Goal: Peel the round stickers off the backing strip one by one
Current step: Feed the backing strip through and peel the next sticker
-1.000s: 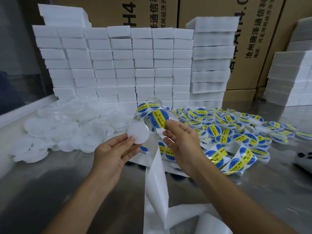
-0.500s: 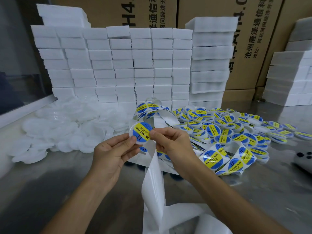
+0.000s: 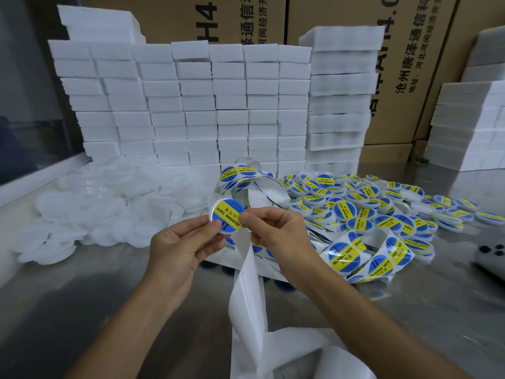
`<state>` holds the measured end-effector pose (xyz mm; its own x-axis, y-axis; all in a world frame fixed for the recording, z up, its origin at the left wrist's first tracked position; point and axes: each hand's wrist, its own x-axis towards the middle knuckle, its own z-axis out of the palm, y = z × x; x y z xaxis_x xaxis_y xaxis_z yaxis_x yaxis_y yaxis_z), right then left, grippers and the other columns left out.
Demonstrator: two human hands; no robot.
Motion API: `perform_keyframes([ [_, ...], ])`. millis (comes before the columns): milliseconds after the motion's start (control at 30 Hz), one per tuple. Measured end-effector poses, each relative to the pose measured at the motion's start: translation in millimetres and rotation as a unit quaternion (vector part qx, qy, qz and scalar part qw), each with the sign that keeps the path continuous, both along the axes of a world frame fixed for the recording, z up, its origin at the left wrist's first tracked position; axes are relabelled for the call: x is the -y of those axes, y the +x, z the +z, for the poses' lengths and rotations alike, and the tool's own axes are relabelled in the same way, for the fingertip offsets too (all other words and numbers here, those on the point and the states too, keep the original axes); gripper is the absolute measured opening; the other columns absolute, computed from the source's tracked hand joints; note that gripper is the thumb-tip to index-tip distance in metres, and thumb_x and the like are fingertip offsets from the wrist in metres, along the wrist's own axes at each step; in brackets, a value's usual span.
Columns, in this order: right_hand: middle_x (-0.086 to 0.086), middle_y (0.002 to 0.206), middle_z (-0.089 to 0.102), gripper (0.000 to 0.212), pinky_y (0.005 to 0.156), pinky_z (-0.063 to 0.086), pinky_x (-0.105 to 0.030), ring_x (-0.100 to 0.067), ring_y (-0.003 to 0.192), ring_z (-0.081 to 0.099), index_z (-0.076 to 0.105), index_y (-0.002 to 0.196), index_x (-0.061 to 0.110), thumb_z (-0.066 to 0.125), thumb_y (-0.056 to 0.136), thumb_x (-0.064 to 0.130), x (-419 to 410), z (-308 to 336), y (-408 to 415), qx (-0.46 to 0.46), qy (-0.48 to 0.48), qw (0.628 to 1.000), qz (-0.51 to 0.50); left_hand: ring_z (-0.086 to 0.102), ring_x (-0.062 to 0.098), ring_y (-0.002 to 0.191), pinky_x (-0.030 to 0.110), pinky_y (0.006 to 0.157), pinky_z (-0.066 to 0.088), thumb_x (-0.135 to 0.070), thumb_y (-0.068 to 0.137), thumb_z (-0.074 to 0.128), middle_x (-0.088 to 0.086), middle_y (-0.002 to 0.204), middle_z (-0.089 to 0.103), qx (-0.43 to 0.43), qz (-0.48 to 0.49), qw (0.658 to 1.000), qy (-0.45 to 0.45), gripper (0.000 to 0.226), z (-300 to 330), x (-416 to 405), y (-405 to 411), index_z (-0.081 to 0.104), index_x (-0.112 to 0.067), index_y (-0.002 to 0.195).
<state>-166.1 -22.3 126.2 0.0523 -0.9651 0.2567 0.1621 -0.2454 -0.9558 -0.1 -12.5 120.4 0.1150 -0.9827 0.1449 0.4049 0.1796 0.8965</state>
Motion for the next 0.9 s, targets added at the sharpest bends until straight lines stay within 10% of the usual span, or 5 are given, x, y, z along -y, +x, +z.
perform_keyframes([
  [500,0.001,0.074,0.076,0.008,0.061,0.053,-0.021,-0.009,0.062,0.066,0.077,0.079,0.022,0.08,0.081,0.015,3,-4,-1,-0.054,-0.078,0.992,-0.078,0.069,0.013,0.056,0.015,0.055,0.053,-0.009,0.064,0.082,0.0,0.069,0.075,0.168,0.101,0.973,-0.124,0.018,8,-9,-10,0.073,-0.017,0.078],
  [900,0.009,0.079,0.066,0.031,0.052,0.05,-0.026,-0.014,0.051,0.059,0.067,0.109,0.022,0.078,0.082,0.034,-2,-6,4,-0.156,-0.259,0.933,-0.196,0.073,0.02,0.071,0.024,0.059,0.057,-0.011,0.066,0.07,0.013,0.084,0.076,-0.017,-0.032,0.998,-0.058,0.024,14,-12,-10,0.066,-0.004,0.089],
])
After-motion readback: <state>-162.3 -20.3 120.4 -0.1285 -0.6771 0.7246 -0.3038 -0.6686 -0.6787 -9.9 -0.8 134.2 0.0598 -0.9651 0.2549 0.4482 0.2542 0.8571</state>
